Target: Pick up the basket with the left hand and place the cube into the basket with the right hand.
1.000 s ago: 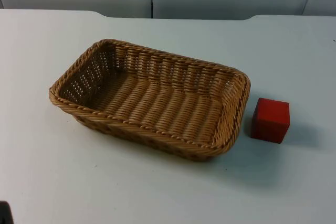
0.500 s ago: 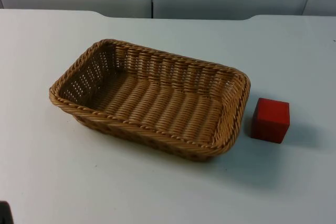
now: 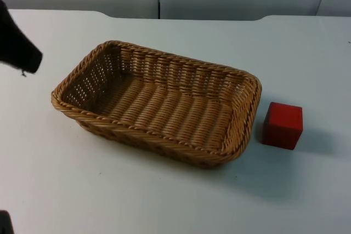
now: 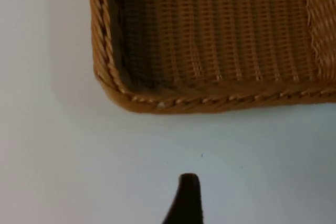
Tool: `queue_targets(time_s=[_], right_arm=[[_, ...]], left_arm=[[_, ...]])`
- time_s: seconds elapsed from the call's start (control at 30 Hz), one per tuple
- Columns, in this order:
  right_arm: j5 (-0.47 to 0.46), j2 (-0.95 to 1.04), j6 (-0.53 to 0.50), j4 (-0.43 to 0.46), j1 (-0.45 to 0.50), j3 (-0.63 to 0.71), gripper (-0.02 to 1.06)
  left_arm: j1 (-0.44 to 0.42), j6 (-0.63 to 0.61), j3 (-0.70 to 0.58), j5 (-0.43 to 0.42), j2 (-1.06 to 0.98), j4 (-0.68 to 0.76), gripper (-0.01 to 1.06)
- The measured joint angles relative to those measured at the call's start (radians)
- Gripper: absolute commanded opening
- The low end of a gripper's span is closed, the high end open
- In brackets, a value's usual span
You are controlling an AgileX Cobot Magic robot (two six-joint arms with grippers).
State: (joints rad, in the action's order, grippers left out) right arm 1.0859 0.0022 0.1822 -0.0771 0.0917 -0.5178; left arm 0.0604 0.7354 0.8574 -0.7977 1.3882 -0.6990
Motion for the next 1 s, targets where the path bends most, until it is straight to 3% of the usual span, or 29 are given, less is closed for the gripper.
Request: queue_targets(time_s=[0.27,0.5,0.67,1.0], right_arm=[[0.0,0.0,0.0,0.0,0.0,0.0,0.0],[0.0,0.0,0.0,0.0,0.0,0.0,0.0],[0.0,0.0,0.0,0.0,0.0,0.0,0.0],[0.0,0.0,0.0,0.0,0.0,0.0,0.0]], left_arm=[[0.125,0.035,0.283,0.089,0.276,0.076,0.7],[0.139,0.016,0.458,0.112,0.496,0.133,0.7],[0.139,-0.008,0.525,0.116,0.624,0.202,0.7],[0.137,-0.032,0.538,0.188,0.717,0.314,0.7]])
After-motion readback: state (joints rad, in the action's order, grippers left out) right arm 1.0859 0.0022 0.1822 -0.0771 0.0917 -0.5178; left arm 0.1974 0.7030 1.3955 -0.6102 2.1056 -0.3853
